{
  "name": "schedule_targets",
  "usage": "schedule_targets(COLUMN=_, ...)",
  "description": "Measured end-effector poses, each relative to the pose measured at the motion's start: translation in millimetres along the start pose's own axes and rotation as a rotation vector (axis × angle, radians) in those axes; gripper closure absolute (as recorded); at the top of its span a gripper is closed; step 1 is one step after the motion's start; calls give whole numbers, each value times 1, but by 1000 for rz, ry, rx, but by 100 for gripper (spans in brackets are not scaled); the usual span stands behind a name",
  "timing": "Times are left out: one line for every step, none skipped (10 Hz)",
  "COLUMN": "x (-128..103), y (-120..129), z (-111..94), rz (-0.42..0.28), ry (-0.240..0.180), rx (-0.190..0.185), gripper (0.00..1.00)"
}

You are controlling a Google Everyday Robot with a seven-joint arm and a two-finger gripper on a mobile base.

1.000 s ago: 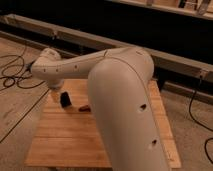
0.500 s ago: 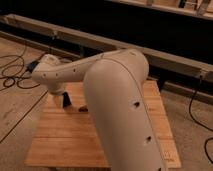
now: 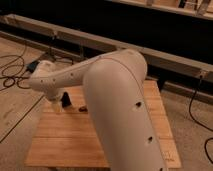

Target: Knock the eraser over

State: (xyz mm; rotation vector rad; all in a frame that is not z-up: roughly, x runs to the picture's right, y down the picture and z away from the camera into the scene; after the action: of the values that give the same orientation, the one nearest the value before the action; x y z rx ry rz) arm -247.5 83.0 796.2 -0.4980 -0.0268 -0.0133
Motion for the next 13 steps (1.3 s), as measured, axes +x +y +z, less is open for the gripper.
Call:
schedule_targets(x=1, y=8, z=1, rz=-13, ry=2, rx=-7, gripper=20)
schedule_targets(x=6, y=17, z=2, rz=-25, ry=7, rx=-16, gripper=20)
schedule_targets(x=12, y=26, z=2, rz=-32, ry=13, rx=-26, gripper=20)
schedule_targets(x=20, y=36, z=3, rz=-33, ry=20, rx=-39, gripper=20)
schedule_targets(x=29, y=43, z=4, rz=-32, ry=28, rx=-49, gripper=20)
schedule_targets(x=37, y=50, z=5, rz=-26, ry=33, rx=-61, gripper=20)
schedule_targets(x=46, y=54, z=5, rz=-17, ry=38, rx=-70, gripper=20)
schedule_targets(x=49, y=54, z=4, rz=-9, ry=35, rx=-73, gripper=20)
schedule_targets(x=53, y=52, z=1, rz=0, ry=32, rx=-69, gripper=20)
schedule_targets(x=55, y=48, z=-2, rz=10, ry=26, rx=-61, gripper=20)
schedule_targets(x=55, y=41, z=-6, rz=19, ry=21, rx=-46, gripper=20)
schedule_targets(x=54, y=32, z=-10, rz=27, ry=16, rx=-26, gripper=20)
schedule_targets(x=51, y=20, z=-13, rz=32, ry=11, rx=0, gripper=20)
